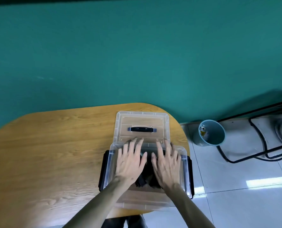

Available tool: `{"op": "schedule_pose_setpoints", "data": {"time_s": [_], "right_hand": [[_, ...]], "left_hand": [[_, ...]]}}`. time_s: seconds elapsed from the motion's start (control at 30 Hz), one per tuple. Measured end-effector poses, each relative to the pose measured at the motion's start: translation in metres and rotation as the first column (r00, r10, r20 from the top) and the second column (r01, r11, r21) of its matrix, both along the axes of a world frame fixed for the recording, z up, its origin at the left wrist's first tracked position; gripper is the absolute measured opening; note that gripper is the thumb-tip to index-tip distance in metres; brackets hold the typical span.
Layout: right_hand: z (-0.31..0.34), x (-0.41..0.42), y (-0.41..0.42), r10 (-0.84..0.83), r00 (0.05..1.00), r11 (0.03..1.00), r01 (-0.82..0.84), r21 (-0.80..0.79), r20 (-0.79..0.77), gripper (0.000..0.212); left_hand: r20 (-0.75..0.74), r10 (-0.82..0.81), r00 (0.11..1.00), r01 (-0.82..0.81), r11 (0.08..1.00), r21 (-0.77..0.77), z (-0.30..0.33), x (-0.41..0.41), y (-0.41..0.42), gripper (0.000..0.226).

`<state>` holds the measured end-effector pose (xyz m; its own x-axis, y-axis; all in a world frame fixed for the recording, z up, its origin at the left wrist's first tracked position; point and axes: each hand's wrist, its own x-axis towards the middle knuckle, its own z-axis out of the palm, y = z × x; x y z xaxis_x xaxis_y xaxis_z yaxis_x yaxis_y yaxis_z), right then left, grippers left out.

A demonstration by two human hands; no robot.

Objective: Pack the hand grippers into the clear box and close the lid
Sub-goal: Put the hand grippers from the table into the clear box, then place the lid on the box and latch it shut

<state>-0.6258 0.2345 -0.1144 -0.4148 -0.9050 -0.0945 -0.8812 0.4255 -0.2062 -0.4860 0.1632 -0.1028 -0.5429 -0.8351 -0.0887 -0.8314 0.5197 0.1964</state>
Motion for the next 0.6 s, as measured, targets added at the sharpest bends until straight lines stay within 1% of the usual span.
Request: {"op": "schedule_pose_setpoints", "data": {"time_s": [0.13,0.3,0.43,0.6], "right_hand": [[0.010,-0.019,-0.035,0.032,0.999,0.999,-0.033,-0.026,-0.040,0.053],[0.011,-0.055,-0.084,-0.024,0.998,0.999,0.021,-0.048,-0.058,0.051],[-0.006,-0.075,-0.114,-0.016,0.999,1.000,0.017,0.019,-0.048,0.053],[-0.044,-0.086,-0.139,0.020,1.000,0.991,-0.022,0.129,0.017,0.056]], "left_hand": [[0.003,-0.043,0.999,0.043,0.998,-0.035,0.006,-0.016,-0.042,0.058],[0.092,-0.022,0.996,0.018,0.999,0.040,0.004,-0.028,-0.097,0.066],[0.179,0.004,0.984,-0.024,0.994,0.110,-0.011,-0.033,-0.128,0.074],[0.194,0.048,0.980,-0.091,0.971,0.220,-0.050,-0.034,-0.161,0.077]]}}
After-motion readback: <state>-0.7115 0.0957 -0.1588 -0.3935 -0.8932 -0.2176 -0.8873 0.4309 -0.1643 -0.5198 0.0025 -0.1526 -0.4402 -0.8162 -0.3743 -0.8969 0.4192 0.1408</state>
